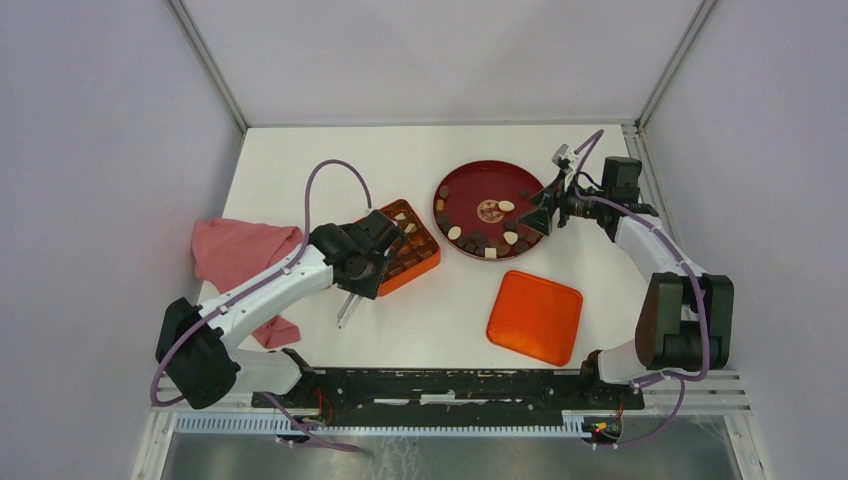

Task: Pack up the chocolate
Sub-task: Place the fake chocolate in the packing box.

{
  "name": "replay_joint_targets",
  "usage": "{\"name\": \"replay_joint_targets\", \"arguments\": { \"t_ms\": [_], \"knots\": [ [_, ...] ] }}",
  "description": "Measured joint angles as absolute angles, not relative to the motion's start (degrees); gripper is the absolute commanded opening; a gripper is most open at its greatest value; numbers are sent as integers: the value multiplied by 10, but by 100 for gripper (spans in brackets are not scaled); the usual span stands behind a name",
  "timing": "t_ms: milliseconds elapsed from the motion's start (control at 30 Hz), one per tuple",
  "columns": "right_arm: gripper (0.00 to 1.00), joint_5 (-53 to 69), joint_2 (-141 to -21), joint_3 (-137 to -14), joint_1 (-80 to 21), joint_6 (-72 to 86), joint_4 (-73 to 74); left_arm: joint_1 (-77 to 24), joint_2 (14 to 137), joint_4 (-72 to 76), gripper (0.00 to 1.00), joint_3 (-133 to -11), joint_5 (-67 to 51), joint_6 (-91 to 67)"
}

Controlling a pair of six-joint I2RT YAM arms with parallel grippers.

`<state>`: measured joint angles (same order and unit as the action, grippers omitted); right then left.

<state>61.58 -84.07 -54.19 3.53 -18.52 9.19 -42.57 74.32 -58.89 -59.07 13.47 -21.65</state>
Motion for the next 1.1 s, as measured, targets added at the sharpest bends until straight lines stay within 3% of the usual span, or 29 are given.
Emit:
{"name": "replay_joint_targets", "arguments": {
  "t_ms": [600,833,1100],
  "knots": [
    [78,616,-841,-542,35,-185,92,-426,700,-595,41,-629,120,-240],
    [78,615,-841,-542,35,-190,94,-426,633,-500,38,-626,41,-276],
    [78,604,-841,-544,35,-205,109,-449,660,-366,38,-600,-23,-308]
  ]
}}
